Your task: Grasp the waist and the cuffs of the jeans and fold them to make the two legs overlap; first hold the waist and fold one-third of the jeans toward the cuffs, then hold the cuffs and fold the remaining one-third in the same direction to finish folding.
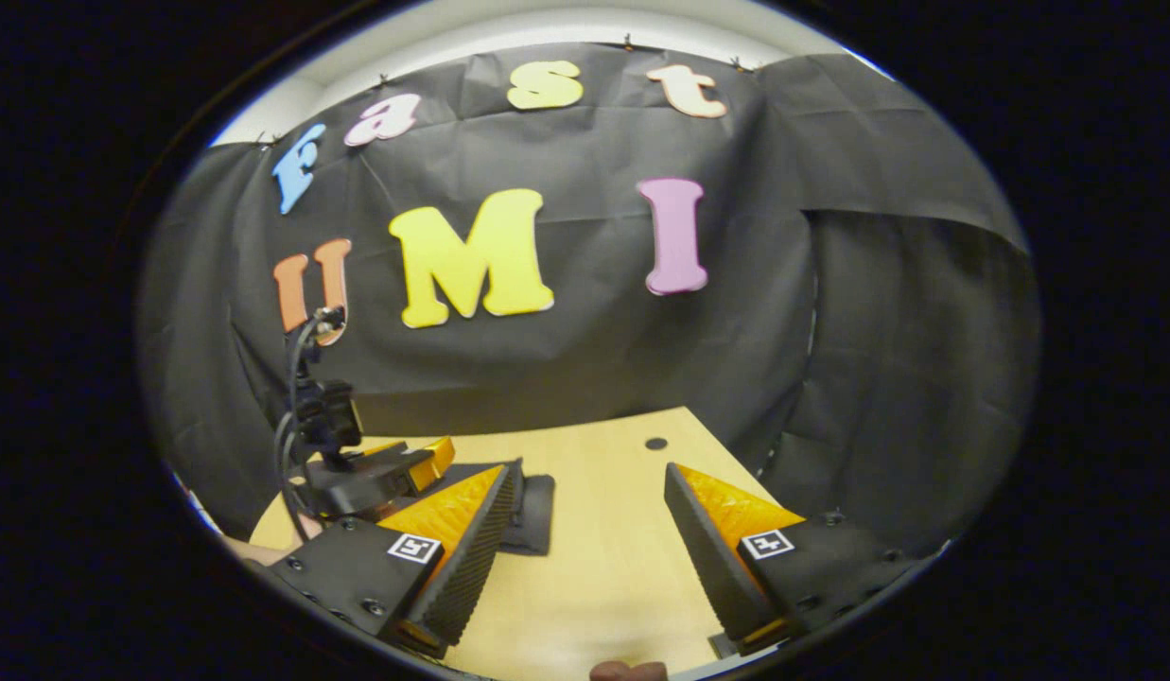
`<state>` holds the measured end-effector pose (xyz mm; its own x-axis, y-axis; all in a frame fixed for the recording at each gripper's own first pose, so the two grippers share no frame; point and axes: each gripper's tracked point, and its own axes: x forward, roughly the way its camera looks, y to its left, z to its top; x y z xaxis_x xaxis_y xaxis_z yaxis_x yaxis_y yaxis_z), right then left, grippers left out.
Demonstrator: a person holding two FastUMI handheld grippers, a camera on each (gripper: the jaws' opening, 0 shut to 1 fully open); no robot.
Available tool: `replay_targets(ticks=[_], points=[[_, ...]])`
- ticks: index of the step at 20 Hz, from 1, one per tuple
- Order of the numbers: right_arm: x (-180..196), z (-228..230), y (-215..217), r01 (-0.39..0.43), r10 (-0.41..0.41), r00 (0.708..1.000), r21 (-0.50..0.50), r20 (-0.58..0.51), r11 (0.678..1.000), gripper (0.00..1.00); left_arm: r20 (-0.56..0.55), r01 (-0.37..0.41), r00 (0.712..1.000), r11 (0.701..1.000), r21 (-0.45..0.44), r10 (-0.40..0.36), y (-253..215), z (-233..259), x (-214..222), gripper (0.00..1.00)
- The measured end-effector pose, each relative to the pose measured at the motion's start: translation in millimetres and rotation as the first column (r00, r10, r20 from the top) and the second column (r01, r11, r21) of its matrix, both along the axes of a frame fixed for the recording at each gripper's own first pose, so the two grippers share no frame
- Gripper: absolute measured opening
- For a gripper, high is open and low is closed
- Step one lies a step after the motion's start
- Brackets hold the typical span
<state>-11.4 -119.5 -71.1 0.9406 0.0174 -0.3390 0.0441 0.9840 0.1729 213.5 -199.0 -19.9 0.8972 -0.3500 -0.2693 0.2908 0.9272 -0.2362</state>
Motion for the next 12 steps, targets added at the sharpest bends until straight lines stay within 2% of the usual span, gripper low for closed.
replay_targets(ticks=[4, 5, 6, 10, 11, 12], points=[[34.2, 42.1, 43.0, -0.07, 0.073, 0.989, -0.028, 0.128, 0.997, 0.99, 0.112, -0.079, 0.991, 0.997, 0.02, 0.076, 65.4, 81.5, -9.3, 1.0], [41.0, 50.3, 54.8, -0.083, 0.086, 0.985, -0.025, 0.153, 0.996, 0.94, 0.14, -0.103, 0.985, 0.994, 0.026, 0.098, 82.7, 98.7, -15.6, 0.98], [46.6, 56.7, 65.1, -0.093, 0.095, 0.981, -0.019, 0.17, 0.995, 0.94, 0.167, -0.125, 0.979, 0.991, 0.037, 0.117, 97.0, 111.8, -20.3, 0.98], [54.7, 63.9, 87.2, -0.075, 0.08, 0.979, -0.035, 0.186, 0.997, 0.94, 0.25, -0.205, 0.952, 0.974, 0.094, 0.177, 145.8, 146.5, -48.3, 0.98], [54.3, 65.2, 94.5, -0.077, 0.083, 0.978, -0.037, 0.194, 0.996, 1.0, 0.262, -0.227, 0.945, 0.969, 0.098, 0.195, 156.9, 150.6, -58.3, 0.98], [53.1, 67.5, 97.7, -0.074, 0.082, 0.975, -0.047, 0.208, 0.996, 1.0, 0.267, -0.24, 0.941, 0.966, 0.095, 0.208, 163.4, 153.3, -67.2, 0.98]])
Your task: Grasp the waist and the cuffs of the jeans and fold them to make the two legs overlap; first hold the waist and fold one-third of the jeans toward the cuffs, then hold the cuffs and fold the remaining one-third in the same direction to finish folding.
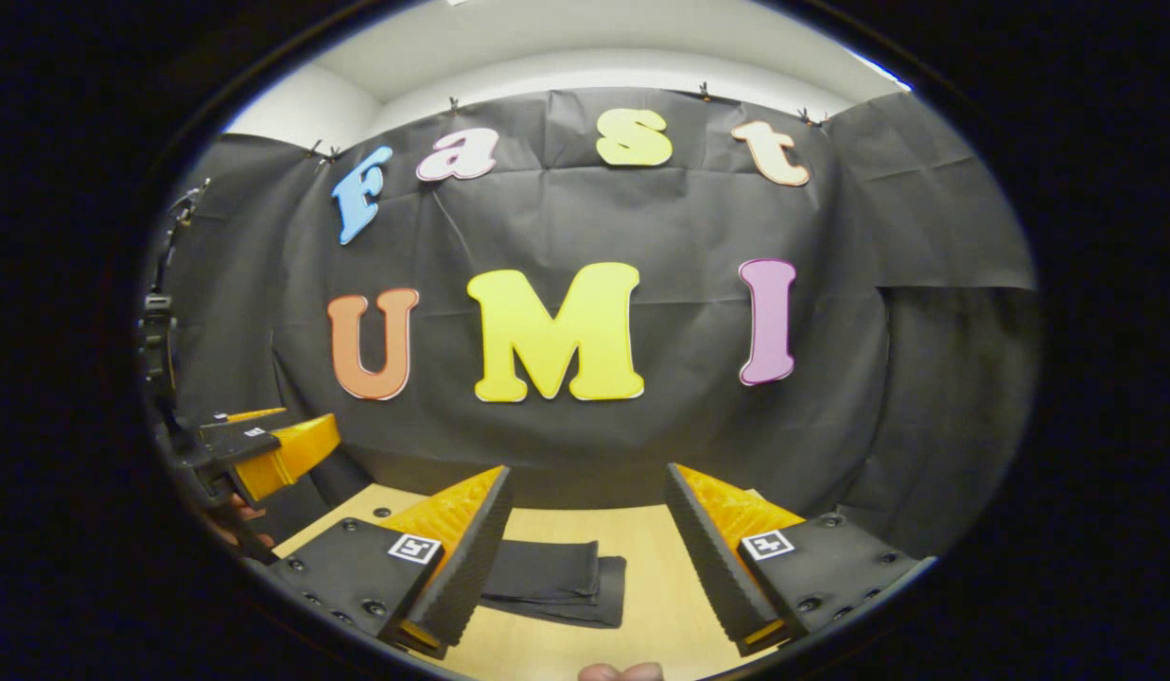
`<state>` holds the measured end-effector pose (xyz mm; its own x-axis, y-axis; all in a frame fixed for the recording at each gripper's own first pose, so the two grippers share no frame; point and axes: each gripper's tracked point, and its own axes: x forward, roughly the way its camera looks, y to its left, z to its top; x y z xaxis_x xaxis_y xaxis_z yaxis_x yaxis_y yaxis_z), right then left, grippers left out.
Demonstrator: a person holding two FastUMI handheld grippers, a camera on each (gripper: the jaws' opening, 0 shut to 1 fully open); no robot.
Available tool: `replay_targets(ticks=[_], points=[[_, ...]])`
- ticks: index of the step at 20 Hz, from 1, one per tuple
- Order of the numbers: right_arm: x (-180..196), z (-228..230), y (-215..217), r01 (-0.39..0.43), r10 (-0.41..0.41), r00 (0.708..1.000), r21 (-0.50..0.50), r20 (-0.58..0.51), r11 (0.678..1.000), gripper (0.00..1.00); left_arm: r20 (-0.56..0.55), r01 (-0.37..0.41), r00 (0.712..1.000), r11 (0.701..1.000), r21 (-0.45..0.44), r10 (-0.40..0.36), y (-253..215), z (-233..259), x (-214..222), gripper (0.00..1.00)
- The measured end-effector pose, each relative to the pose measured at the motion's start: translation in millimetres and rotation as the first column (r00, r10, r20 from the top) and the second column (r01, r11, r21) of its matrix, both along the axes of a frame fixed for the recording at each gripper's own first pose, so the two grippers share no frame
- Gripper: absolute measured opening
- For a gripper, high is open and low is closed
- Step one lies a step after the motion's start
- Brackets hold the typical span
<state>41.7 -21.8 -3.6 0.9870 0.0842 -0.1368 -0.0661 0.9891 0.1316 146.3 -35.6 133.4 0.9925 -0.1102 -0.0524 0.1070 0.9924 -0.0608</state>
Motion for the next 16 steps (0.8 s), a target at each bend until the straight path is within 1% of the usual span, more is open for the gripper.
replay_targets(ticks=[2, 4, 5, 6, 7, 8, 9, 11, 12, 16], points=[[-3.5, 4.4, 1.4, 0.009, -0.008, 1.0, -0.019, 0.03, 1.0, 0.94, 0.007, -0.018, 1.0, 1.0, -0.019, 0.018, 7.4, 0.6, -16.2, 0.99], [-7.8, 6.2, 9.2, 0.004, -0.003, 0.999, -0.022, 0.052, 1.0, 0.94, -0.002, -0.02, 1.0, 0.999, -0.039, 0.02, 10.4, -0.9, -27.7, 1.0], [-11.0, 5.0, 13.9, -0.003, 0.004, 0.999, -0.021, 0.052, 1.0, 0.94, -0.007, -0.02, 1.0, 0.999, -0.04, 0.02, 10.6, -4.1, -32.0, 0.98], [-13.7, 1.6, 16.8, -0.007, 0.009, 0.999, -0.024, 0.046, 1.0, 0.94, -0.005, -0.024, 1.0, 0.999, -0.027, 0.024, 12.8, -5.6, -33.9, 0.98], [-15.4, -0.4, 19.8, -0.013, 0.015, 0.999, -0.03, 0.041, 0.999, 0.99, -0.004, -0.032, 0.999, 0.999, -0.009, 0.032, 18.0, -8.8, -36.3, 0.98], [-16.8, -1.3, 21.3, -0.016, 0.018, 0.999, -0.037, 0.039, 0.999, 0.94, -0.006, -0.035, 0.999, 0.999, 0.0, 0.035, 21.4, -13.5, -38.1, 1.0], [-18.0, -1.5, 21.1, -0.016, 0.018, 0.999, -0.045, 0.038, 0.999, 0.99, -0.013, -0.038, 0.999, 0.999, 0.003, 0.038, 23.5, -19.7, -40.8, 1.0], [-18.2, -1.0, 18.8, -0.007, 0.01, 0.999, -0.054, 0.041, 0.998, 0.99, -0.023, -0.036, 0.999, 0.999, -0.002, 0.036, 21.4, -25.1, -42.4, 0.98], [-18.6, 0.4, 18.6, -0.006, 0.009, 0.999, -0.056, 0.043, 0.998, 1.0, -0.024, -0.036, 0.999, 0.999, -0.005, 0.036, 20.9, -26.1, -42.4, 0.98], [-21.6, 1.7, 14.7, 0.003, -0.001, 0.999, -0.061, 0.042, 0.998, 0.99, -0.035, -0.031, 0.999, 0.999, -0.006, 0.031, 15.8, -29.9, -39.9, 0.98]])
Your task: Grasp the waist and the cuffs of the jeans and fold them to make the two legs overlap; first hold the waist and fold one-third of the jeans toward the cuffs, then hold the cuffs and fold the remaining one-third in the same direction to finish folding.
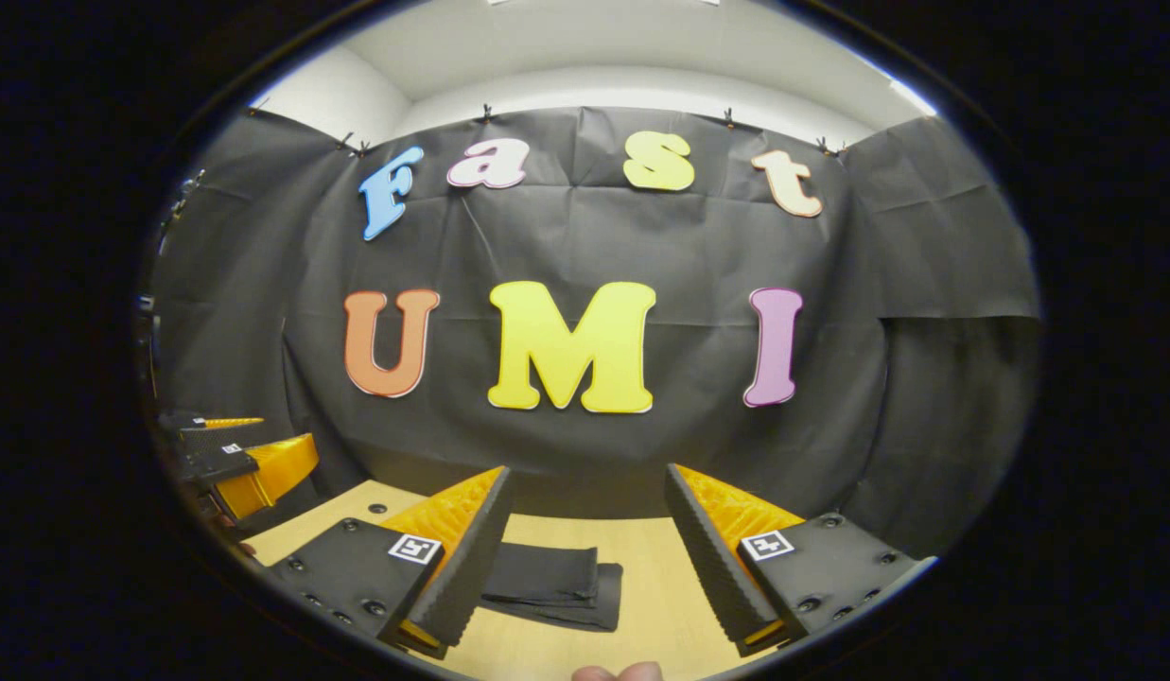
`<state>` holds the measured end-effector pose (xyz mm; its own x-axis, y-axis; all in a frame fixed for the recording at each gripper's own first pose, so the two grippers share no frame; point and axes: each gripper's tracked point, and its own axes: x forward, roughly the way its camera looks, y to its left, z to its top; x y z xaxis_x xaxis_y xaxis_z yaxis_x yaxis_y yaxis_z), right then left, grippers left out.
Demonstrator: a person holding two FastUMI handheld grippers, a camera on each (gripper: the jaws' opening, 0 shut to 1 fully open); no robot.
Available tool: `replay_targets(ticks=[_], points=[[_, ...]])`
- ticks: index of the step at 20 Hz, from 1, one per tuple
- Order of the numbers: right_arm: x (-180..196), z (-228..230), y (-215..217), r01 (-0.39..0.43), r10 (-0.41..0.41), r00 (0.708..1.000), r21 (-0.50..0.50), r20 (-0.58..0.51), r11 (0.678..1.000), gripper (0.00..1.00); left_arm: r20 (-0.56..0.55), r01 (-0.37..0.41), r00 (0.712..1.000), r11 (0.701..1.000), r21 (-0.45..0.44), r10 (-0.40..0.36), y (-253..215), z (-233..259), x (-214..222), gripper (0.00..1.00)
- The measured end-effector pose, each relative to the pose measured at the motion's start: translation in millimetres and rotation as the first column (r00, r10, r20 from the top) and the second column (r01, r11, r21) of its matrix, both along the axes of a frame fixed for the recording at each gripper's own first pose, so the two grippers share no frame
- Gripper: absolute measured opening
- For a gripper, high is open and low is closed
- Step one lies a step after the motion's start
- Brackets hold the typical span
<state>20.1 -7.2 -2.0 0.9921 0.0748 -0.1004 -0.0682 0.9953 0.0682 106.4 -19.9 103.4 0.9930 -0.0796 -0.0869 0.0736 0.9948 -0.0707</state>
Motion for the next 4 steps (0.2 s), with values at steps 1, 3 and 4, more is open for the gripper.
replay_targets(ticks=[1, 3, 4], points=[[-0.5, -0.4, -0.9, 0.003, -0.003, 1.0, -0.003, 0.0, 1.0, 0.99, 0.001, 0.004, 1.0, 1.0, 0.0, -0.004, -1.0, -0.4, 0.4, 0.98], [-0.5, -1.1, -2.3, 0.01, -0.01, 1.0, -0.009, -0.002, 1.0, 0.94, 0.006, 0.007, 1.0, 1.0, 0.001, -0.007, -1.8, 2.0, 0.5, 0.98], [-1.0, 0.0, -3.0, 0.012, -0.012, 1.0, -0.005, -0.004, 1.0, 0.99, 0.008, 0.009, 1.0, 1.0, 0.001, -0.009, -2.2, 2.2, 2.0, 0.98]])
